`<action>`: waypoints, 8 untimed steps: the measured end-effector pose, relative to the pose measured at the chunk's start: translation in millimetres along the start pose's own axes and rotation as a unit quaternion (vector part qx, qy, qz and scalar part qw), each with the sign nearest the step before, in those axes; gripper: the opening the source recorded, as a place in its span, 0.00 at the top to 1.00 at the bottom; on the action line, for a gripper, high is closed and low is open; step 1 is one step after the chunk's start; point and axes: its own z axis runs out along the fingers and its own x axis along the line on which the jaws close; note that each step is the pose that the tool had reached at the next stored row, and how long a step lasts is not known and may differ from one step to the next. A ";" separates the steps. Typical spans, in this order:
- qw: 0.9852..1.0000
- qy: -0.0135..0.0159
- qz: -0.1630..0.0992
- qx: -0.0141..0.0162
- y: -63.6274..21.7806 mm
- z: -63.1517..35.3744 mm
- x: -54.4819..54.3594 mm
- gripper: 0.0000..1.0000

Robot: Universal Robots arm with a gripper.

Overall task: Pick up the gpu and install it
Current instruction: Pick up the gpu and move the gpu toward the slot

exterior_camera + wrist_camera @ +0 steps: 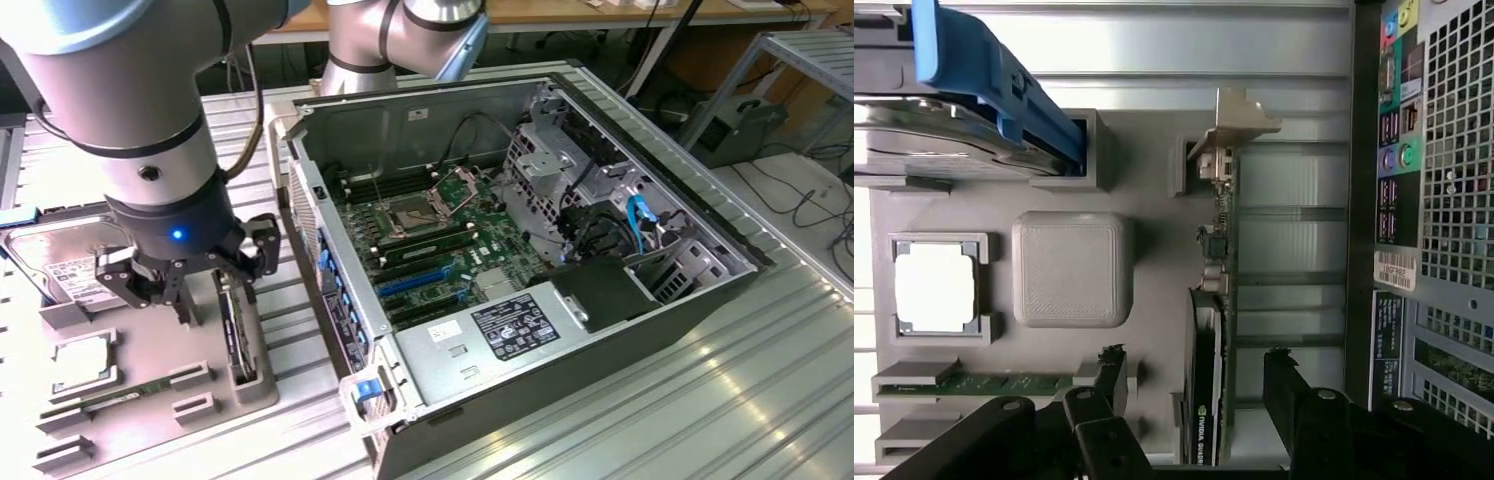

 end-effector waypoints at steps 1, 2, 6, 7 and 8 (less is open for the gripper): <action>1.000 0.000 0.000 0.000 0.0 1.7 0.0 0.34; 1.000 0.000 0.000 0.000 -0.1 3.5 0.0 0.34; 1.000 0.000 0.000 0.000 -0.1 7.0 0.1 0.34; 1.000 0.000 0.000 0.000 -0.1 7.0 0.1 0.34; 1.000 0.000 0.000 0.000 -0.1 7.0 0.1 0.34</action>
